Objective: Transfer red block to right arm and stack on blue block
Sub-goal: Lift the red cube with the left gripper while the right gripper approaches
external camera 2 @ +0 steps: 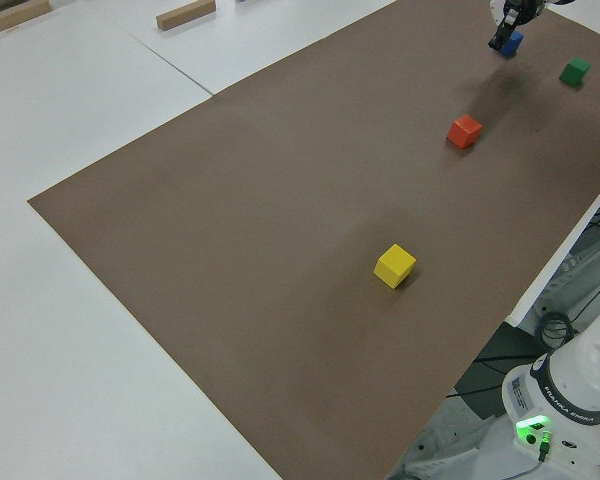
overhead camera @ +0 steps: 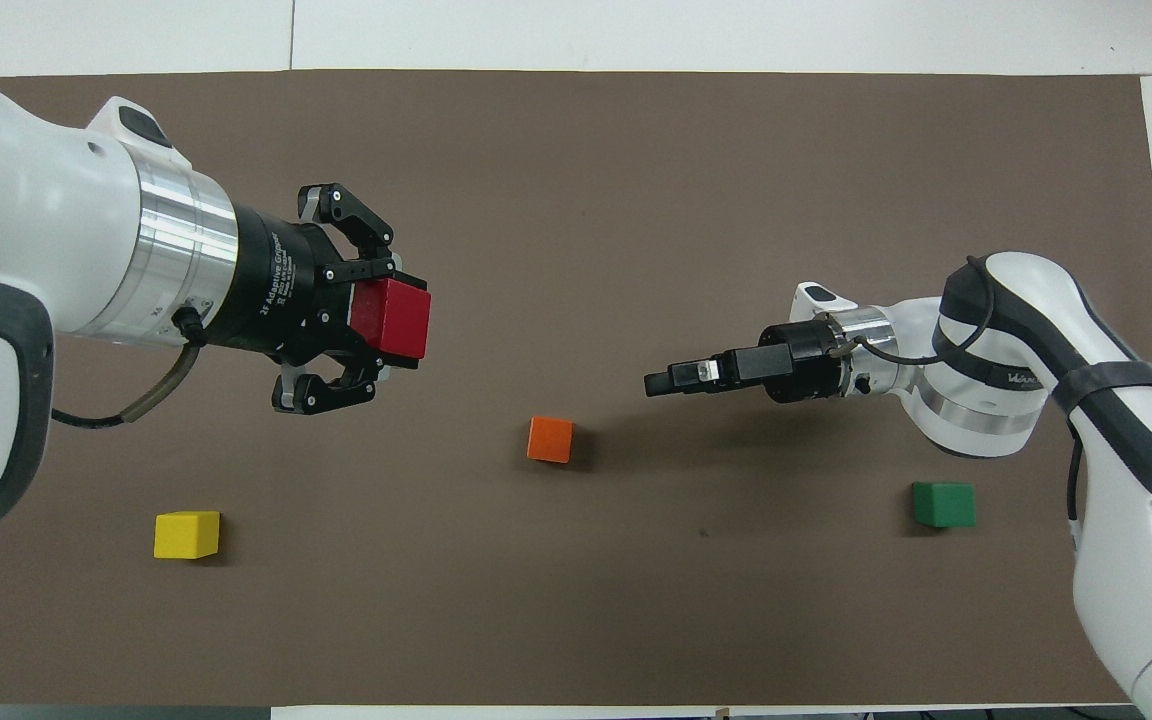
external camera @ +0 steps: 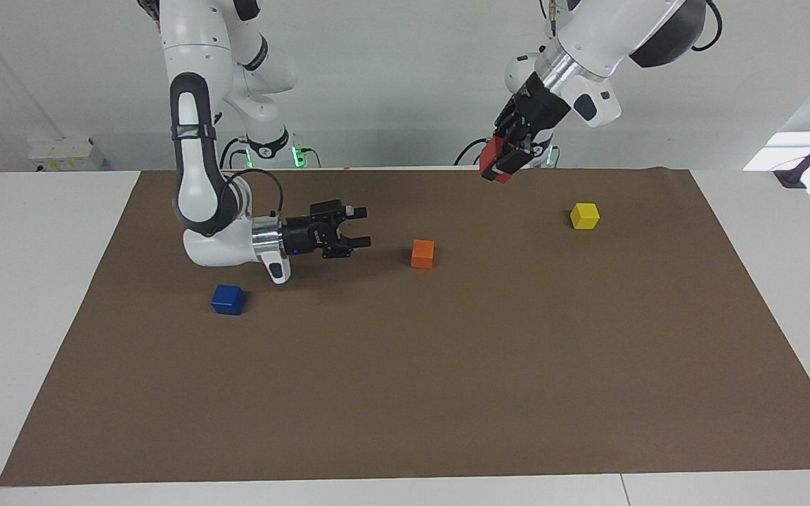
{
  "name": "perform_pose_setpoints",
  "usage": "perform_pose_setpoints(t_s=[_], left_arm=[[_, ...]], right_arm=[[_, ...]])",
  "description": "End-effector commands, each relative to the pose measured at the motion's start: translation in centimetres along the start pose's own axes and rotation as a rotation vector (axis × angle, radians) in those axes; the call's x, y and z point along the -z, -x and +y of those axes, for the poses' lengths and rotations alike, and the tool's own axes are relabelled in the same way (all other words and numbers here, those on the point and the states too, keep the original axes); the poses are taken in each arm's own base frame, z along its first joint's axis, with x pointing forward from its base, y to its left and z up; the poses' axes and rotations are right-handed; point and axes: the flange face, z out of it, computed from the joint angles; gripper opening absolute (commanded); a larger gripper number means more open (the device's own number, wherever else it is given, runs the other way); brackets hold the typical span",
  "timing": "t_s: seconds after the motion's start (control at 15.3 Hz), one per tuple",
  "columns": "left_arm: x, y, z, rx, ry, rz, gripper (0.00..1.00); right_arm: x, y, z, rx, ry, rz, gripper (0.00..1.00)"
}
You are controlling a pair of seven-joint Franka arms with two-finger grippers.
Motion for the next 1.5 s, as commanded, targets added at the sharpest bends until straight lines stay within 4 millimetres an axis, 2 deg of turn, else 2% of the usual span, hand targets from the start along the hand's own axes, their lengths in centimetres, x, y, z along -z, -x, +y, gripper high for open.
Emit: perform_pose_setpoints(t_s=[0.0, 0.13, 0.2, 0.33, 0.39, 0.52, 0.59, 0.65, 0.78, 0.91, 1.04, 1.17, 1.43], left_arm=[[-0.1, -0.4, -0.6, 0.075, 0.007, -0.144, 0.00], [-0.8, -0.6, -0.7, 0.078, 0.026, -0.163, 0.00], [-1.4, -0.9, -1.0, 0.098, 0.040, -0.199, 0.00], [-2.6, -1.7, -2.2, 0.079, 0.057, -0.300, 0.00], [-3.0, -2.1, -2.9, 0.056, 0.063, -0.318, 0.00], [-3.8, -2.3, -3.7, 0.060, 0.057, -0.310, 0.00], [-4.2, -2.6, -4.1, 0.064, 0.050, -0.304, 0.00], [-4.4, -2.9, -4.3, 0.069, 0.048, -0.299, 0.00], [-4.4, -3.0, -4.4, 0.071, 0.050, -0.299, 0.00], [-4.3, -2.9, -4.3, 0.071, 0.057, -0.299, 0.00], [-4.6, -2.8, -4.4, 0.072, 0.057, -0.297, 0.00], [-4.7, -2.7, -4.4, 0.073, 0.056, -0.299, 0.00], [-4.8, -2.6, -4.7, 0.073, 0.053, -0.297, 0.00]], right_arm=[[-1.2, 0.0, 1.5, 0.016, -0.129, 0.000, 1.00], [-3.8, 0.3, 4.5, 0.012, -0.269, 0.015, 1.00], [-5.1, 0.5, 4.8, 0.016, -0.326, 0.018, 1.00], [-6.3, 0.6, 4.5, 0.019, -0.365, 0.018, 1.00], [-7.8, 0.8, 4.7, 0.007, -0.411, 0.022, 1.00], [-9.8, 0.7, 4.8, 0.002, -0.517, 0.059, 1.00], [-10.5, 0.5, 4.1, 0.008, -0.563, 0.075, 1.00], [-10.7, -0.4, 3.0, 0.023, -0.598, 0.076, 1.00], [-11.1, -1.4, 2.1, 0.046, -0.591, 0.072, 1.00], [-13.0, -1.3, 2.4, 0.048, -0.581, 0.069, 1.00], [-13.4, -1.4, 2.8, 0.050, -0.590, 0.079, 1.00], [-15.2, -1.3, 2.7, 0.061, -0.614, 0.084, 1.00], [-15.7, -2.0, 2.6, 0.098, -0.597, 0.111, 1.00]])
